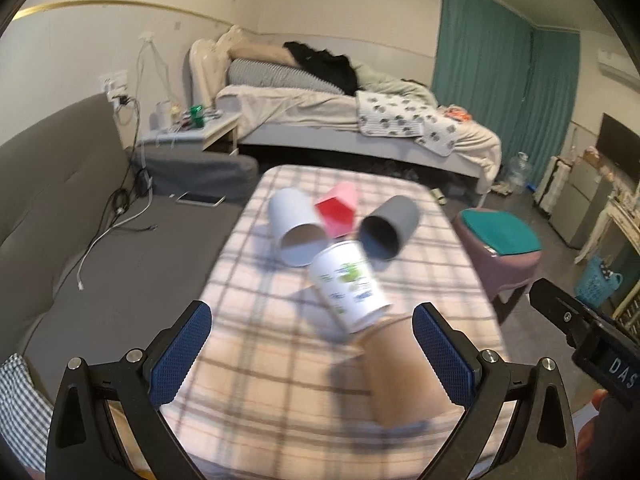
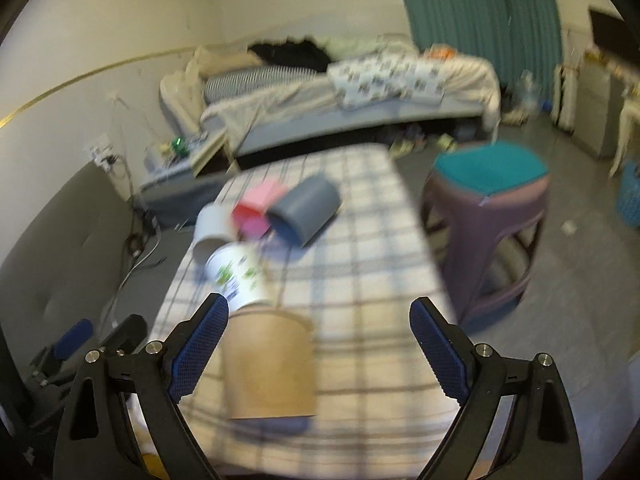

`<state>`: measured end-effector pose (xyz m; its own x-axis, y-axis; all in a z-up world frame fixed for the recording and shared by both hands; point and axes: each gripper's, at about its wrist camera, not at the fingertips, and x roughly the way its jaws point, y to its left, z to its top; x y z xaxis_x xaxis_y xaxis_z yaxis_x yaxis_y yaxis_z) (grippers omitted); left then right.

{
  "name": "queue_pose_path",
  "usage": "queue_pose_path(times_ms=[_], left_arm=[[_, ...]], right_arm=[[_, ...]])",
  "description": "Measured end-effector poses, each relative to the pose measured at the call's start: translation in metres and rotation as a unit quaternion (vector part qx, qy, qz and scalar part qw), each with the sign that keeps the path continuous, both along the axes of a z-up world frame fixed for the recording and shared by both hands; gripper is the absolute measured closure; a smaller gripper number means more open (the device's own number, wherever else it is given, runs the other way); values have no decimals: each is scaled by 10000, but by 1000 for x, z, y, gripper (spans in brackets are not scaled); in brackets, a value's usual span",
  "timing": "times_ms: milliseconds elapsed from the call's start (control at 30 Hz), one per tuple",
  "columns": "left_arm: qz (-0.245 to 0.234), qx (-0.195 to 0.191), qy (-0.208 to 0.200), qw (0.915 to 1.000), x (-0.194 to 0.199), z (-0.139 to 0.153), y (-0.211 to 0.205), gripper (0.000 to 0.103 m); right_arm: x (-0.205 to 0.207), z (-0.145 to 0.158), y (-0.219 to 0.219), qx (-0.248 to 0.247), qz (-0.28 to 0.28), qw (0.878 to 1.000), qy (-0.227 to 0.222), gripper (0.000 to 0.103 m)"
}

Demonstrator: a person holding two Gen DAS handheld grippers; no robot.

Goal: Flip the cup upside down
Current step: 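Carry the kraft cup toward the left tool while the left tool approaches it, then close the left tool on the kraft cup while the right tool releases it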

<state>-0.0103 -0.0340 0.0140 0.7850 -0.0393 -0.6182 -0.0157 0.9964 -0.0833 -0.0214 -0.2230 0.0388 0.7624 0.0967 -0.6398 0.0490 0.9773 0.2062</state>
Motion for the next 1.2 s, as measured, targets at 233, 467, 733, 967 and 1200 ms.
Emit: queue_pose_path(times_ms=[233,467,733,967,1200], left_arm=[[-244,123,68,9996,-4,-3,-42,0],[-262,40,426,9987,1,-32,-62,0],[-364,116,753,9964,4,-59,-76,0],[-372,-20,924,9950,3,-79,-75,0],[-519,-236,1237,9907,1,-97,-73,1]], right_arm=[[-25,7,-31,-417,-440,9974,-387,11],[-29,-20,-58,-478,-717,9960,-217,11],[-20,-40,-69,-508,-714,9961,-80,11],[-16,-43,-75,-344,-711,9968,-79,11],[-13,-45,-73,-308,-665,9973,-18,11]])
